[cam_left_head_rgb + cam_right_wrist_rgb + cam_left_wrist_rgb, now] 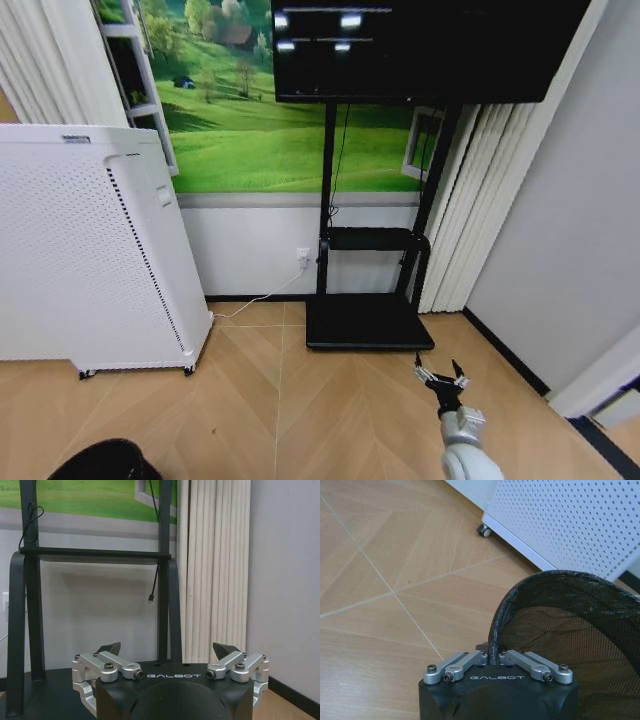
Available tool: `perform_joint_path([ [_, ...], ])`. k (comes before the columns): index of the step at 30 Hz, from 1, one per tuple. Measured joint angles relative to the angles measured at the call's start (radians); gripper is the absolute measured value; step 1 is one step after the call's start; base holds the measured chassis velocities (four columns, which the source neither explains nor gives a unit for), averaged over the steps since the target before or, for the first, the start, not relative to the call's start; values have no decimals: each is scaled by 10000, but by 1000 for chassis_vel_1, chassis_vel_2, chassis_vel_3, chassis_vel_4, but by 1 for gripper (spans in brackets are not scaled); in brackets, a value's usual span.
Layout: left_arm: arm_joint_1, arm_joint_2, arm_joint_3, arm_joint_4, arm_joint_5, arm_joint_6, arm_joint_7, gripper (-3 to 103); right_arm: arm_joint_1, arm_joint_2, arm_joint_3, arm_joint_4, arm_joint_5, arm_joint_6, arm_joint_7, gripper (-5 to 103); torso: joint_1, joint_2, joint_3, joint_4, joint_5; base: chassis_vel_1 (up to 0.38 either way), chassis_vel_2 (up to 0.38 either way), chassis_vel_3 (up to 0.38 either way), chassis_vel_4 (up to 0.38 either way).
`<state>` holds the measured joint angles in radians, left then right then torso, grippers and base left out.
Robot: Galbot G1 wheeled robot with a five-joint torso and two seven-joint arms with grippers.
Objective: Pick up the trash bin and place the garbage on the floor into it.
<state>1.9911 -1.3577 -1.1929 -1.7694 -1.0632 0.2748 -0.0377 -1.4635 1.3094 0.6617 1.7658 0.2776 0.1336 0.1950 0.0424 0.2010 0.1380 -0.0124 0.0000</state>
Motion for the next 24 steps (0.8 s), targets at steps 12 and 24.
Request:
perform_joint_path([
  [12,65,-186,252,-84,-193,227,-386,3,167,-114,26,-54,35,-70,127,100,0,0,0,3,0,-28,-22,23,22],
  [24,99,-284,145,-81,-260,300,-875,3,84,-128,-23,-253,163,-43,146,100,0,0,0,2,1,0,0,0,0],
])
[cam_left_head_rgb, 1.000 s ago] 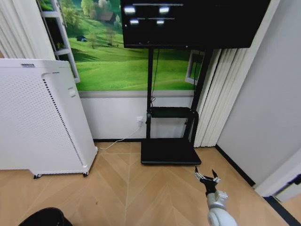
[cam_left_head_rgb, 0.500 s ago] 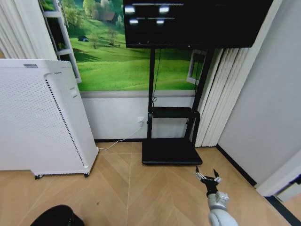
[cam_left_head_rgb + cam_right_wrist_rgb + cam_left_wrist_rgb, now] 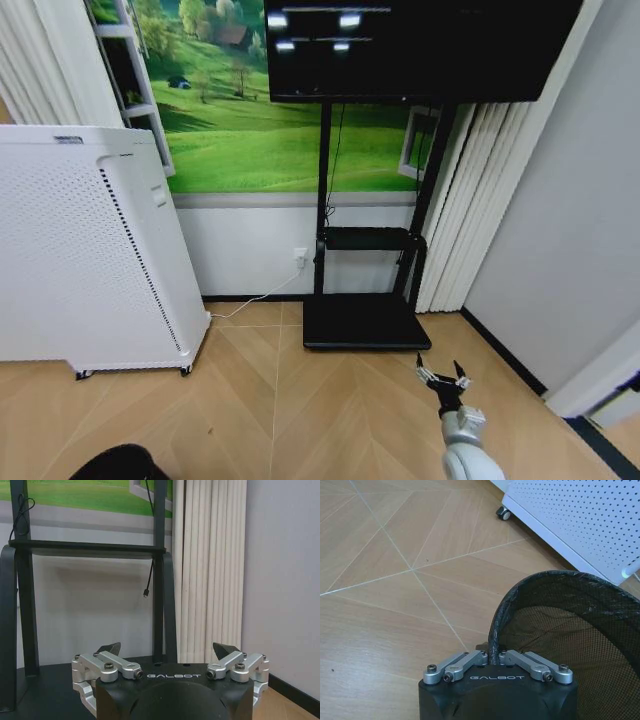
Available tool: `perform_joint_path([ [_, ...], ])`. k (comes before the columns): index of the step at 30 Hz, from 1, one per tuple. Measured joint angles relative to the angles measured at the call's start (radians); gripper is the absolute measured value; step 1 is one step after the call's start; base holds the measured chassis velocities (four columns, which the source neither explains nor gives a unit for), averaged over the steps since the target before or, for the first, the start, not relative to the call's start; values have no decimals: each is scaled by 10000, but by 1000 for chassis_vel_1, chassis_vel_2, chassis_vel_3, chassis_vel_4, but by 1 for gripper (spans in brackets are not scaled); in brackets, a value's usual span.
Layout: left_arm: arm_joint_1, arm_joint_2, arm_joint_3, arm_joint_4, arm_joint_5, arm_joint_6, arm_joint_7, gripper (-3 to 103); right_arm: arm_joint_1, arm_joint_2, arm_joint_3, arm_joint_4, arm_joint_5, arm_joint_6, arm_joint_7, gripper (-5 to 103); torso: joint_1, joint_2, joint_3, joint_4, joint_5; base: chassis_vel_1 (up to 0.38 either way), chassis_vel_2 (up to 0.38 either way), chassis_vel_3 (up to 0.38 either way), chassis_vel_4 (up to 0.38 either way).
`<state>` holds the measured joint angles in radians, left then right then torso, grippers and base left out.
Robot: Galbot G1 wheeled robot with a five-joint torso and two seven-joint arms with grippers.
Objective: Pick up the trash bin and place the garbage on the floor into it.
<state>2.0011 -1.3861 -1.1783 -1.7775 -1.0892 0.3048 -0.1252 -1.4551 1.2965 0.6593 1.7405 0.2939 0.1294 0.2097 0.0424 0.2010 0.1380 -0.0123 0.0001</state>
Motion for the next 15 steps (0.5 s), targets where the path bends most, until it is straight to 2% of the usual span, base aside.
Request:
perform_joint_path([
  [5,-78,-36,5,148,31,6,-223,0,3,-29,19,-36,44,14,2,100,0,0,0,1,-1,0,0,0,0],
  [8,-252,-18,-5,429,296,-62,-232,14,-78,-7,25,-47,86,73,5,100,0,1,0,1,1,0,0,0,0],
  [9,-252,-18,-5,429,296,-62,-232,14,-78,-7,25,-47,86,73,5,100,0,1,0,1,1,0,0,0,0],
  [12,-395,124,-91,632,501,-90,-133,30,-188,19,81,-28,119,147,4,100,0,0,0,0,-1,0,0,0,0],
  [15,-476,258,-153,715,588,-98,-64,35,-237,19,136,-21,140,188,2,100,0,1,0,0,-1,0,0,0,0],
])
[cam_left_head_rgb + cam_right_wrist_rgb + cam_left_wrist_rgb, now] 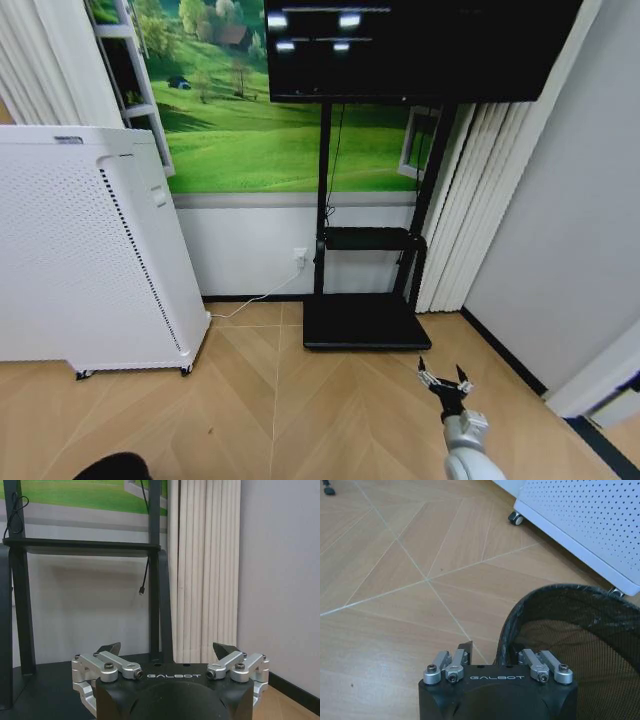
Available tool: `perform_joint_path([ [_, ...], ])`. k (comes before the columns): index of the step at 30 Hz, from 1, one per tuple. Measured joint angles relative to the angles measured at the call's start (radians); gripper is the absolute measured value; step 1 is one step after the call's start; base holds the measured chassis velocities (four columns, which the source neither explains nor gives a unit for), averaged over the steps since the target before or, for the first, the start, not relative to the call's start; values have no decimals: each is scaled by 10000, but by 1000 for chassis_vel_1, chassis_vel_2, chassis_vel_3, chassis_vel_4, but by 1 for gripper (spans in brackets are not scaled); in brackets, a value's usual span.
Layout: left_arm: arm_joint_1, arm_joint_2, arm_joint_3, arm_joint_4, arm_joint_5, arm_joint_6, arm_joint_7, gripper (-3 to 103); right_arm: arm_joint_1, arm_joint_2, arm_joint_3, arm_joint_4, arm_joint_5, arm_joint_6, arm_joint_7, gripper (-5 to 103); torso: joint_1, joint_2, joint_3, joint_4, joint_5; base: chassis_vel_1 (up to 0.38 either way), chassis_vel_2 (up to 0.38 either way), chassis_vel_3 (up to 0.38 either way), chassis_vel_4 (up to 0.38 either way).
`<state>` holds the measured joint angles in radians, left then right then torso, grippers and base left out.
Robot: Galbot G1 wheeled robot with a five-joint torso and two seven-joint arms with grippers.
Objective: Pick up the trash bin and place the garbage on the floor into it.
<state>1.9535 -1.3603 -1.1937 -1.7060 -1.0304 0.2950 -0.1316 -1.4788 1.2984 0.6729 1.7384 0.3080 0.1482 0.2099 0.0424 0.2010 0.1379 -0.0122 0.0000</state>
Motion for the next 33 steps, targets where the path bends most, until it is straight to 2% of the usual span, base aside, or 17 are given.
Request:
perform_joint_path([
  [2,-67,147,-54,71,76,-8,126,46,-21,-1,55,15,11,25,0,100,0,1,0,0,0,0,0,0,0],
  [4,-90,193,-63,102,136,-23,189,52,-34,-1,71,19,14,38,0,100,0,0,0,0,0,0,0,0,0],
  [5,-119,286,-93,138,332,-98,429,57,-70,2,94,42,11,62,0,100,-1,0,0,0,-2,0,0,0,0],
  [8,-78,326,-140,-20,585,-237,887,63,-124,20,110,91,-6,77,0,100,0,0,0,1,-2,0,0,0,0],
  [10,111,301,-210,-507,1339,-503,1848,74,-179,54,113,164,-44,81,-1,100,0,0,0,-2,3,0,0,0,0],
  [11,111,301,-210,-507,1339,-503,1848,74,-179,54,113,164,-44,81,-1,100,0,0,0,-2,3,0,0,0,0],
  [13,238,189,-291,-937,2572,-807,2675,90,-181,70,98,243,-89,77,-2,100,0,0,0,0,0,0,0,0,0],
  [14,238,189,-291,-937,2572,-807,2675,90,-181,70,98,243,-89,77,-2,100,0,0,0,0,0,0,0,0,0],
  [16,430,55,-465,-1654,3457,-1151,3343,95,-144,55,97,330,-94,35,1,100,0,0,0,1,-3,0,0,0,0],
  [17,430,55,-465,-1654,3457,-1151,3343,95,-144,55,97,330,-94,35,1,100,0,0,0,1,-3,0,0,0,0],
  [20,621,-113,-784,-3053,4302,-1520,3959,100,-191,38,101,486,-235,-6,31,100,0,0,0,3,4,0,0,0,0],
  [23,494,-80,-811,-3885,4470,-1613,3955,100,-361,63,65,779,-361,-101,37,100,0,0,0,3,3,0,0,0,0],
  [24,221,134,-590,-4715,4579,-1536,3652,100,-635,112,-19,1253,-502,-277,20,100,0,0,0,2,4,0,0,0,0],
  [26,65,278,-373,-5067,4673,-1455,3394,100,-779,126,-82,1502,-557,-337,0,100,0,0,0,0,4,0,0,0,0],
  [29,-738,1181,1087,-5906,5258,-1223,2380,100,-1397,76,-275,2687,-654,-678,-110,100,0,3,0,1,4,0,0,0,0],
  [32,-1226,1608,1908,-5997,5789,-1208,2134,100,-1662,-97,-460,3439,-606,-1049,-200,100,0,2,0,-19,-13,0,0,0,0],
  [33,-1261,1556,2046,-6024,6207,-1329,2134,100,-1612,-373,-775,3826,-603,-1338,-261,100,1,2,1,-5,2,0,0,0,0],
])
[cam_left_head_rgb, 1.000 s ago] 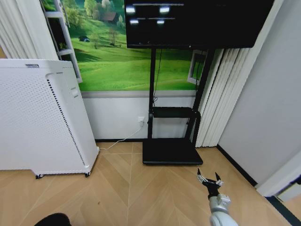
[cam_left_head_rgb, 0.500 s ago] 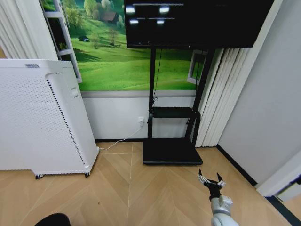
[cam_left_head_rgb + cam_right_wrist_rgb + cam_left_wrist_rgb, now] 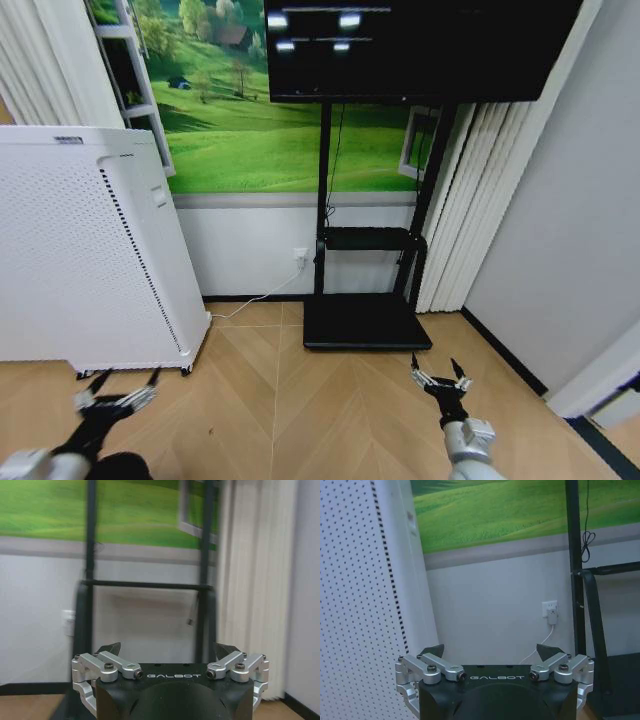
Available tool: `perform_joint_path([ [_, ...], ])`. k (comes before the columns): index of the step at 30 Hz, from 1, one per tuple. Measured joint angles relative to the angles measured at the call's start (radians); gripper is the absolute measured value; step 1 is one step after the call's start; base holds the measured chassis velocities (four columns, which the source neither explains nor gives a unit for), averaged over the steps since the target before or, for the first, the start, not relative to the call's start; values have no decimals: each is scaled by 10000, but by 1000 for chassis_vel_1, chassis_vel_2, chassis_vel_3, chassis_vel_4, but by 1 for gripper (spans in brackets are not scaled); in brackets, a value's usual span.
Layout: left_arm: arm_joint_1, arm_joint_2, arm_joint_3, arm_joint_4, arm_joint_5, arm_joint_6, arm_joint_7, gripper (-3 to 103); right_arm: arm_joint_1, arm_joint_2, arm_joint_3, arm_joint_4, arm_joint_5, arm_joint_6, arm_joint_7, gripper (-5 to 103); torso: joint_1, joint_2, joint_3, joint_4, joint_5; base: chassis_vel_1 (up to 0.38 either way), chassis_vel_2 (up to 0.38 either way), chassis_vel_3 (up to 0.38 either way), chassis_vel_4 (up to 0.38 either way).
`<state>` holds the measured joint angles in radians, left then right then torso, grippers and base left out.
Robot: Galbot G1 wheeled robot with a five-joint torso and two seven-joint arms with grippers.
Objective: Pick up the trash bin and place the garbage on the floor into it.
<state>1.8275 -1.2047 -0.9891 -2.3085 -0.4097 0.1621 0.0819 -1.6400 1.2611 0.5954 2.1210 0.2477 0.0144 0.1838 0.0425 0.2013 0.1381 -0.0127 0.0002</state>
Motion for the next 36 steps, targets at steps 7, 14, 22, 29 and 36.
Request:
perform_joint_path([
  [7,59,-81,312,-78,358,-186,-19,100,-746,33,12,1517,-45,-957,-190,100,-1,0,-1,4,-2,7,9,18,11],
  [14,116,-207,297,-233,361,-270,29,100,-1185,504,-245,2034,-526,-1118,-87,100,-1,0,-1,6,-3,0,0,0,0],
  [22,98,-302,234,-318,227,-263,25,100,-1404,624,-333,2240,-650,-1153,-60,100,-1,0,-2,5,-1,0,0,0,0],
  [29,93,-321,219,-321,190,-229,19,100,-1399,626,-335,2236,-653,-1151,-53,100,-1,-1,-1,5,-2,0,0,0,0],
  [36,94,-322,212,-317,179,-224,14,100,-1391,625,-333,2205,-652,-1141,-48,100,-1,-3,-1,5,-2,0,0,0,0],
])
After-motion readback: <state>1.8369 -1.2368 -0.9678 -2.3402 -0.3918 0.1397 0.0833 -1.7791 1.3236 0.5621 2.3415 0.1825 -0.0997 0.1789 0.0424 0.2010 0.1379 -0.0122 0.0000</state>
